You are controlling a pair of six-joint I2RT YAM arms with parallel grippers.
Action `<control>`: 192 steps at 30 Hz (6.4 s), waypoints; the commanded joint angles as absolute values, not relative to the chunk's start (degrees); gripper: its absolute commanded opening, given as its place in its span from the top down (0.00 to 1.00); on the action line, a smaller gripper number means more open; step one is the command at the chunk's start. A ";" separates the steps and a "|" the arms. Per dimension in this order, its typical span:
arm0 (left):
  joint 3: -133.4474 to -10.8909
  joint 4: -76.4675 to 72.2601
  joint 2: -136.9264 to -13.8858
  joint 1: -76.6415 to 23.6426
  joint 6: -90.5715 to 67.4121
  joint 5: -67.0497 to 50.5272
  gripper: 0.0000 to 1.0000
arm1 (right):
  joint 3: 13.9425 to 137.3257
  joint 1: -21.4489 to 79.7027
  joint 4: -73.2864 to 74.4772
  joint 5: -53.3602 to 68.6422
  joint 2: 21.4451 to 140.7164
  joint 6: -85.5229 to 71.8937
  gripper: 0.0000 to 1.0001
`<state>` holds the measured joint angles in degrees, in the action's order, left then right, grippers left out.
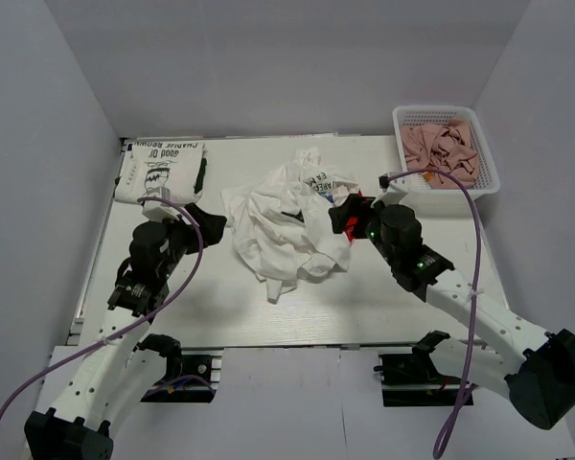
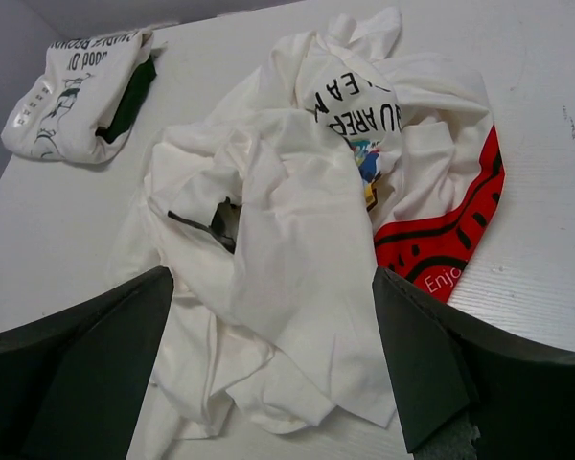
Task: Fold and stack the t-shirts
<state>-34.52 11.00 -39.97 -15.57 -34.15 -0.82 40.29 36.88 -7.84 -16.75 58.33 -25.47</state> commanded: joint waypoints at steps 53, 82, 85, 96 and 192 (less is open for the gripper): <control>-31.55 6.60 -43.32 -15.29 -34.45 5.10 0.00 | 126.30 1.77 -8.78 -35.26 113.19 9.05 1.00; -35.16 10.72 -47.03 -15.91 -33.49 2.81 0.00 | 88.44 15.55 4.39 10.01 99.67 6.49 0.10; -34.37 10.11 -45.44 -15.91 -34.28 1.32 0.00 | 87.72 19.42 5.09 9.67 102.12 7.55 0.10; -29.71 12.13 -37.79 -15.91 -35.95 1.93 0.00 | 96.14 27.51 7.20 0.44 116.44 0.35 0.16; -71.52 14.05 -107.81 -15.38 -31.12 10.90 0.04 | 70.93 21.71 11.87 -24.52 104.66 -22.93 0.10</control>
